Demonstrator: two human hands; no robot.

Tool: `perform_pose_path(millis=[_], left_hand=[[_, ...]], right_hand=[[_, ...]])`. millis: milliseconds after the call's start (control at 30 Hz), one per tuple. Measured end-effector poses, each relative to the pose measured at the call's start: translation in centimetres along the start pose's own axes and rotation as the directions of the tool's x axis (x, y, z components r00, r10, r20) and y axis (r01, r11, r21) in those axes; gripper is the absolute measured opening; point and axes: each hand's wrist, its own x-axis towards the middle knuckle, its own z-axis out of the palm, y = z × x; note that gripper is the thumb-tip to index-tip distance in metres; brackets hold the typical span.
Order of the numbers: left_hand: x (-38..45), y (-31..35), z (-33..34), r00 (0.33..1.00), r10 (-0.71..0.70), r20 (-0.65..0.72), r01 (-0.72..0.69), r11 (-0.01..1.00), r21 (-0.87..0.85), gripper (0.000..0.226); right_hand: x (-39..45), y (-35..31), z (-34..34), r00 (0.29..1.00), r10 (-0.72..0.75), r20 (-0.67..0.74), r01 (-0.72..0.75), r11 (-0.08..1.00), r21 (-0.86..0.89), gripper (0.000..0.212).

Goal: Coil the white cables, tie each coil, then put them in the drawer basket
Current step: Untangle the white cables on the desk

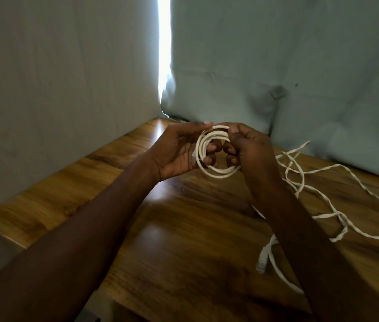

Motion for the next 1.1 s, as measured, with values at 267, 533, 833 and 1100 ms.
perform_pose_path(millis=[267,533,833,1100], left_hand=[[-0.2,0.3,0.6,0.996,0.018,0.087,-0.014,0.999,-0.052,0.02],[0.6,0.0,-0.7,0.996,0.055,-0.069,-0.052,0.998,0.047,0.028],[0.6,-0.3,-0.4,0.977,0.139,-0.163,-0.115,0.982,0.149,0.02],[0.6,-0.2,-0.6,0.967,0.182,-0.18,-0.153,0.974,0.167,0.027]], right_hand=[[-0.6,-0.4,0.7,0.993,-0.065,0.097,0.032,0.948,0.317,0.025],[-0.5,0.1,0.4,0.983,0.145,0.113,-0.173,0.935,0.309,0.031],[-0.3,1.1,0.0,0.984,-0.085,-0.154,0.058,0.983,-0.172,0.027],[-0.5,0.7,-0.1,0.99,-0.037,-0.136,0.032,0.999,-0.038,0.013]])
